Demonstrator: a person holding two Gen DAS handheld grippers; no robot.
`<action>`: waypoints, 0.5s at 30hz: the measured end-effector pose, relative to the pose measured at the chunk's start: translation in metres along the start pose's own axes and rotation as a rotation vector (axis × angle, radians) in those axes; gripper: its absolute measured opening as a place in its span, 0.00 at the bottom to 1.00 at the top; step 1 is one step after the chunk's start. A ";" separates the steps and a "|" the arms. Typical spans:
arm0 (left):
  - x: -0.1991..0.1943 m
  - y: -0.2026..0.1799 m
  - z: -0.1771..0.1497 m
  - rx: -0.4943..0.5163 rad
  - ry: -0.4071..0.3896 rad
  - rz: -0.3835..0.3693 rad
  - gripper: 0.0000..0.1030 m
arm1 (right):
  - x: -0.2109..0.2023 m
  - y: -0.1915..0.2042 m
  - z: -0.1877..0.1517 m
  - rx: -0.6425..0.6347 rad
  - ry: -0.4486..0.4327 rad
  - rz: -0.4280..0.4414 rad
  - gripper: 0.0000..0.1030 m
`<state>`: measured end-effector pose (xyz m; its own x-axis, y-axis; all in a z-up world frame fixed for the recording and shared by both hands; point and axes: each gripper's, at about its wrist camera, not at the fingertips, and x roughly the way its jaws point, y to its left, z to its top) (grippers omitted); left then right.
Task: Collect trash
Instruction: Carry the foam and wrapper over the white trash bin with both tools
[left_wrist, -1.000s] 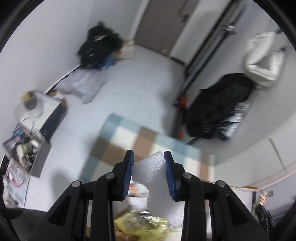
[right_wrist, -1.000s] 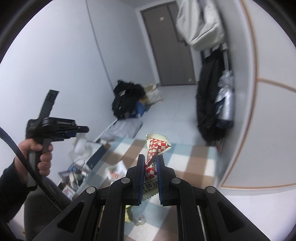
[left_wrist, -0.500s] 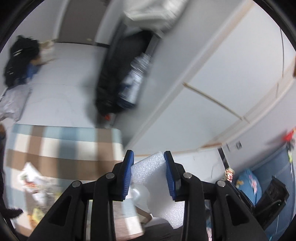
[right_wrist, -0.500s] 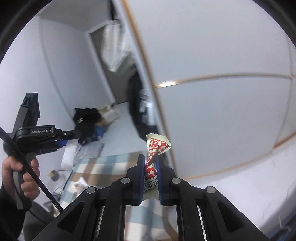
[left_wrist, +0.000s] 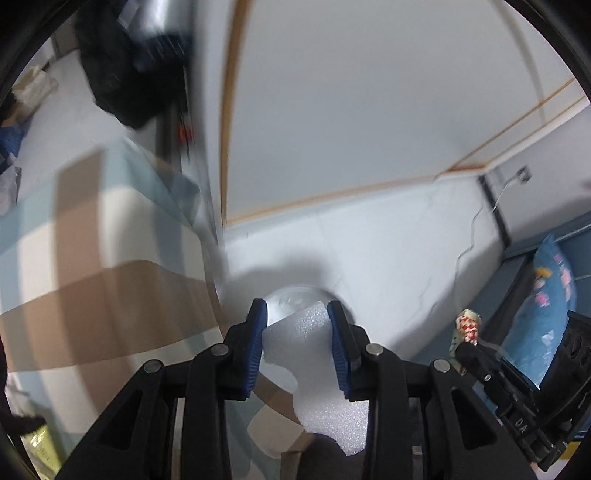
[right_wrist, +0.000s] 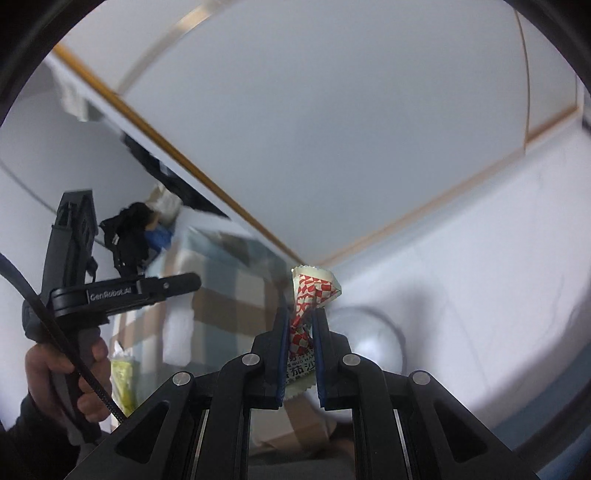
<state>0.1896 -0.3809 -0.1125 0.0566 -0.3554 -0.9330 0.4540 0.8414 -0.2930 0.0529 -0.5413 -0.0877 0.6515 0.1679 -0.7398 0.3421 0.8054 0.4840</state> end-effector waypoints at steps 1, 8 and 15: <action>0.015 -0.001 0.002 0.008 0.028 0.019 0.27 | 0.016 -0.010 -0.004 0.022 0.039 0.003 0.11; 0.090 -0.009 0.012 0.080 0.170 0.090 0.27 | 0.085 -0.051 -0.023 0.119 0.192 0.038 0.11; 0.119 0.003 0.008 0.106 0.221 0.136 0.28 | 0.134 -0.071 -0.042 0.150 0.304 0.038 0.11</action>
<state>0.2047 -0.4239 -0.2232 -0.0668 -0.1351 -0.9886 0.5466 0.8239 -0.1495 0.0876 -0.5524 -0.2409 0.4421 0.3759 -0.8144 0.4321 0.7064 0.5607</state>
